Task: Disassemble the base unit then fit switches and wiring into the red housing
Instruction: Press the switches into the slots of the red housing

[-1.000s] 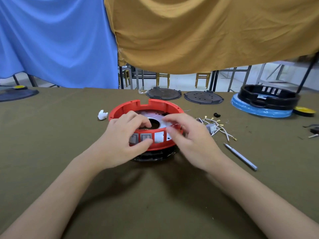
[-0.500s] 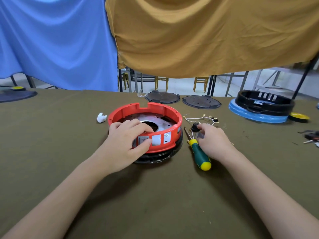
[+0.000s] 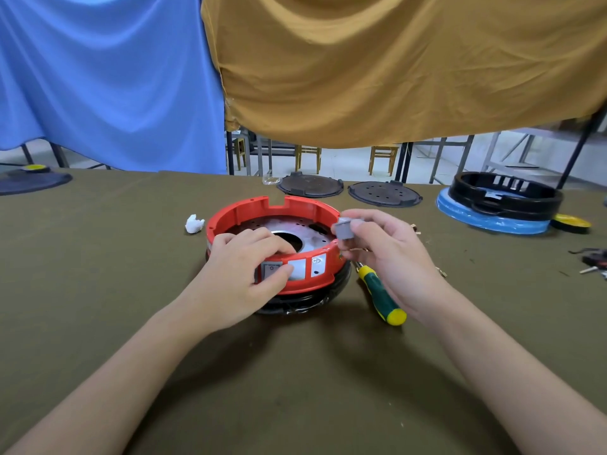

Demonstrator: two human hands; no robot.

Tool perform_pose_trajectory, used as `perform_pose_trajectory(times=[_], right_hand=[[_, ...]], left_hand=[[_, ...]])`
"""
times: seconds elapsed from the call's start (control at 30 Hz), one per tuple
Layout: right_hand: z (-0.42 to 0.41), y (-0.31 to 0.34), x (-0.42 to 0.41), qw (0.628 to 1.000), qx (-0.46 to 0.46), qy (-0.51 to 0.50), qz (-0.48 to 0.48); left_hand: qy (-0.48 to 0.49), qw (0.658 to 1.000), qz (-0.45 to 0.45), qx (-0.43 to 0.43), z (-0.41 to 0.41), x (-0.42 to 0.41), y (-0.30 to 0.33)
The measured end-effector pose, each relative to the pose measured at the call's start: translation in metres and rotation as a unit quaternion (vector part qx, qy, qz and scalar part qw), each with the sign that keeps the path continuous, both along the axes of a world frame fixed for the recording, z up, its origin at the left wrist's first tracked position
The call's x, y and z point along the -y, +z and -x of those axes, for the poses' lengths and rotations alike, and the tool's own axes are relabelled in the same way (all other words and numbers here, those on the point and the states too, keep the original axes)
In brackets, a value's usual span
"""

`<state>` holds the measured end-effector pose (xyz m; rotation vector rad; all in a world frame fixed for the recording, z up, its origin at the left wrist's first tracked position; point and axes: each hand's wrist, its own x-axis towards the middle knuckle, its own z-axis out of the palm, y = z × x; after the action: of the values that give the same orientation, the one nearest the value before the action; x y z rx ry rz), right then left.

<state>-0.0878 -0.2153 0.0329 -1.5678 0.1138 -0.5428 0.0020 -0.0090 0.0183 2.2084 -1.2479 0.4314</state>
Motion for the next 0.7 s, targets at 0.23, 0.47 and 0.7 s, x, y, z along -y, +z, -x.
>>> perform_pose_trajectory(times=[0.23, 0.47, 0.7], right_hand=[[0.0, -0.004, -0.006, 0.99, 0.069, 0.08, -0.093], [0.005, -0.01, -0.029, 0.989, 0.115, 0.084, 0.042], [0.009, -0.007, -0.035, 0.983, 0.142, 0.075, 0.088]], left_hand=[[0.002, 0.998, 0.064, 0.005, 0.007, 0.006, 0.0], [-0.038, 0.992, 0.124, -0.009, 0.016, 0.013, 0.003], [-0.065, 0.983, 0.165, -0.057, 0.013, 0.012, 0.001]])
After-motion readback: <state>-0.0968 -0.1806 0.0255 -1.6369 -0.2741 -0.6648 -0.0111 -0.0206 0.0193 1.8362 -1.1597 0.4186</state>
